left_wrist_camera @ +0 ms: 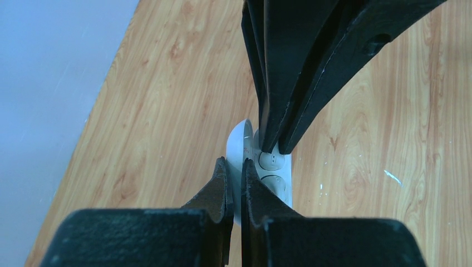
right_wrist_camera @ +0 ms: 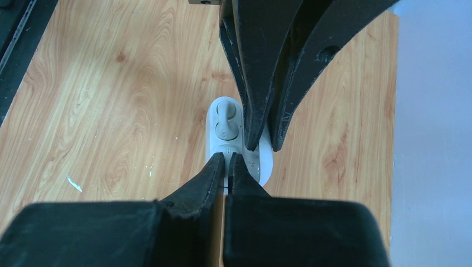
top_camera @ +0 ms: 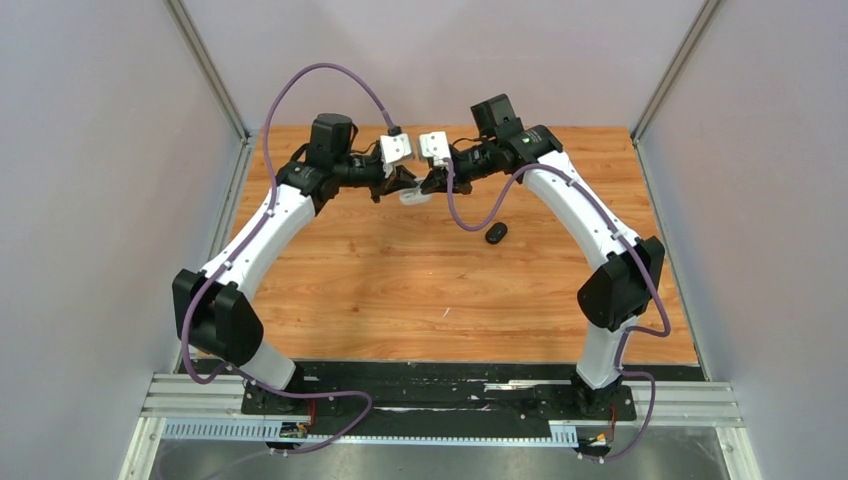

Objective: Insert the wireless bluetooth earbuds into the charging case
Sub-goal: Insert the right earbud into the right side groove of the charging case, then pass from the left arm to the right

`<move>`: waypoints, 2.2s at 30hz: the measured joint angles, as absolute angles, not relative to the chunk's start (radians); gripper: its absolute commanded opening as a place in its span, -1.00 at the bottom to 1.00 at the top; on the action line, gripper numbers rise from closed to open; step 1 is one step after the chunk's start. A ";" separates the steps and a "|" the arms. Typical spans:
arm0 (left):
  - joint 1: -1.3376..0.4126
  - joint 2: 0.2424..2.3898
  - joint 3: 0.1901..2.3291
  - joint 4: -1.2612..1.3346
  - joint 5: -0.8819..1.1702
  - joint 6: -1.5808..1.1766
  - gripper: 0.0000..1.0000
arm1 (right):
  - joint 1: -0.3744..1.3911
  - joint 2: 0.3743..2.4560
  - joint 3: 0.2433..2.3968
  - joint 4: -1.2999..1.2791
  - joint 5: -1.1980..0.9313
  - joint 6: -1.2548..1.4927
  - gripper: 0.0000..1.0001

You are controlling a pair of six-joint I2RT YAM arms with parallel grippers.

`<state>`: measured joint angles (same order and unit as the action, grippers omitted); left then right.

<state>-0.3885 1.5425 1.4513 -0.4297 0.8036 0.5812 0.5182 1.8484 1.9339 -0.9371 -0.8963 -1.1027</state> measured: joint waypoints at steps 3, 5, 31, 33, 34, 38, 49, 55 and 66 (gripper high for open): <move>-0.385 1.542 1.449 -0.430 0.803 0.577 -1.00 | 0.524 1.860 1.946 -0.944 -0.886 -1.110 -1.00; -0.385 1.542 1.444 -0.430 0.803 0.574 -1.00 | 0.527 1.865 1.950 -0.948 -0.881 -1.111 -1.00; -0.377 1.533 1.411 -0.340 0.805 0.530 -1.00 | 0.517 1.945 2.137 -1.001 -0.878 -0.943 -0.26; -0.381 1.526 1.405 -0.335 0.805 0.530 -1.00 | 0.510 1.935 2.138 -0.984 -0.889 -0.897 -0.24; -0.384 1.522 1.401 -0.331 0.805 0.530 -1.00 | 0.503 1.930 2.135 -0.976 -0.896 -0.876 -0.22; -0.386 1.519 1.401 -0.320 0.804 0.530 -1.00 | 0.452 1.876 2.053 -0.944 -0.923 -0.795 -0.16; -0.386 1.502 1.394 -0.278 0.790 0.525 -1.00 | 0.337 1.839 1.891 -0.822 -1.049 -0.551 0.23; -0.386 1.468 1.353 -0.150 0.785 0.477 -1.00 | 0.340 1.920 1.948 -0.756 -1.192 -0.426 0.25; -0.384 1.475 1.353 -0.039 0.783 0.397 -1.00 | 0.347 2.020 1.983 -0.632 -1.319 -0.191 -0.05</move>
<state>-0.3840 1.4754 1.3533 -0.0387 0.7834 0.3973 0.3466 2.0205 1.9835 -0.6323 -1.3190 -0.1905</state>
